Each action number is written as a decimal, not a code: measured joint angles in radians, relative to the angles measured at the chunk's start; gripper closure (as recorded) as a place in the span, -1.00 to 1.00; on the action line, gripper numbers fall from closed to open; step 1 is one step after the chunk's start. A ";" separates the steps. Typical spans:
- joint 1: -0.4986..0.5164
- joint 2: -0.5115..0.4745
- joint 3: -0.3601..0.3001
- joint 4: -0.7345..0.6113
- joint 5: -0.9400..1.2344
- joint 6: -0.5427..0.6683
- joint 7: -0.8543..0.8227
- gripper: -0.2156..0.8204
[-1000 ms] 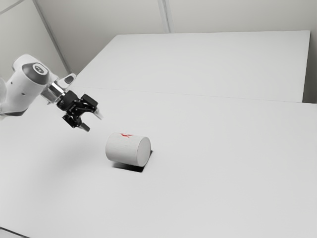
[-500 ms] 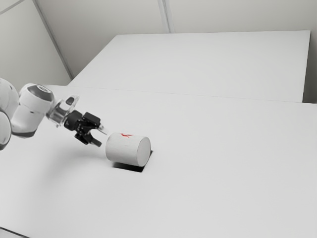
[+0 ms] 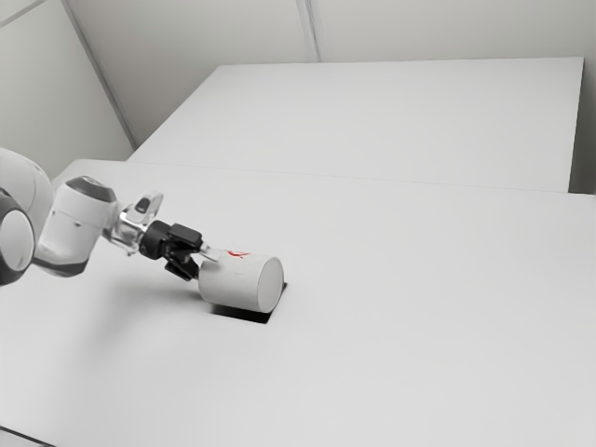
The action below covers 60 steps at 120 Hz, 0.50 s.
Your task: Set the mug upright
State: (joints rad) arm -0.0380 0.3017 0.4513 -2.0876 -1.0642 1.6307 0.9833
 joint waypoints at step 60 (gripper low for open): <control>-0.009 0.012 -0.010 0.000 -0.038 0.006 0.090 0.16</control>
State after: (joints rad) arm -0.0474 0.3138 0.4417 -2.0881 -1.1019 1.6363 1.0731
